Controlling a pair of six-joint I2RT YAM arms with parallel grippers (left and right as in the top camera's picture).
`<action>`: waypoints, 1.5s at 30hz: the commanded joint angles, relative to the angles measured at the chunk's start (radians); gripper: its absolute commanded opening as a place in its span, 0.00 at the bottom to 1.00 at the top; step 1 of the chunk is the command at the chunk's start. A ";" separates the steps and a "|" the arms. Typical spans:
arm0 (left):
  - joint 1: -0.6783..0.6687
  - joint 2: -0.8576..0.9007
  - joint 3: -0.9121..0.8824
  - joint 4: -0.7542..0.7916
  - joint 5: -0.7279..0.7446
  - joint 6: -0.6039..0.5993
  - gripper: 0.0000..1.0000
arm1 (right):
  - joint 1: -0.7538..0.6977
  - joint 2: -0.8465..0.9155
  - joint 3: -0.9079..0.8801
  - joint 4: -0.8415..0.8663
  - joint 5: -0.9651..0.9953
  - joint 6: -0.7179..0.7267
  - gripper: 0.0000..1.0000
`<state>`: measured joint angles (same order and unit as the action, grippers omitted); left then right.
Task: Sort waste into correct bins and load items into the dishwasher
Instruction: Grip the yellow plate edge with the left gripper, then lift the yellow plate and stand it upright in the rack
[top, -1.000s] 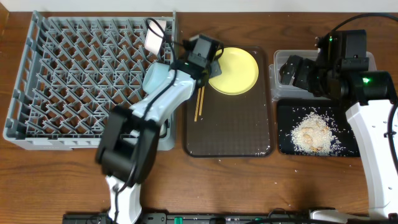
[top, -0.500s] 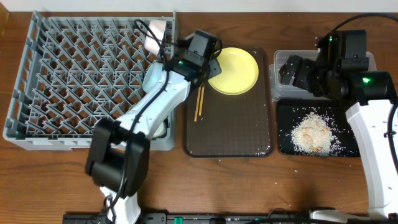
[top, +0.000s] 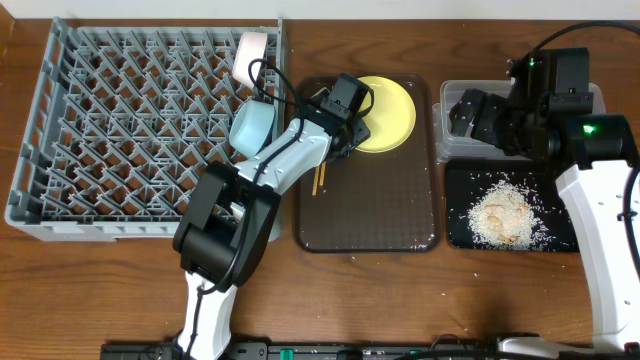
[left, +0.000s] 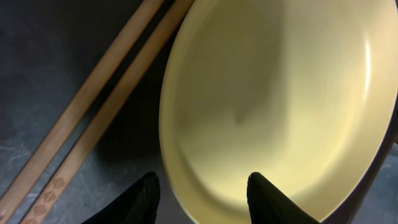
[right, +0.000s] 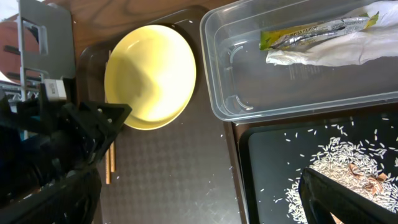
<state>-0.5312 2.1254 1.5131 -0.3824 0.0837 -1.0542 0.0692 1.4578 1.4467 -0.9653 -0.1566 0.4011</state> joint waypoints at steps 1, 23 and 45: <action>0.004 0.034 -0.006 0.003 0.007 -0.025 0.47 | 0.003 0.001 0.002 0.000 0.003 -0.006 0.99; 0.003 0.147 -0.006 0.052 0.010 -0.025 0.26 | 0.003 0.001 0.002 0.000 0.003 -0.006 0.99; 0.036 -0.132 -0.006 0.048 0.014 0.223 0.07 | 0.003 0.001 0.002 0.000 0.003 -0.006 0.99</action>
<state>-0.4976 2.0991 1.5093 -0.3359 0.1009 -0.9165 0.0692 1.4578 1.4464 -0.9653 -0.1570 0.4011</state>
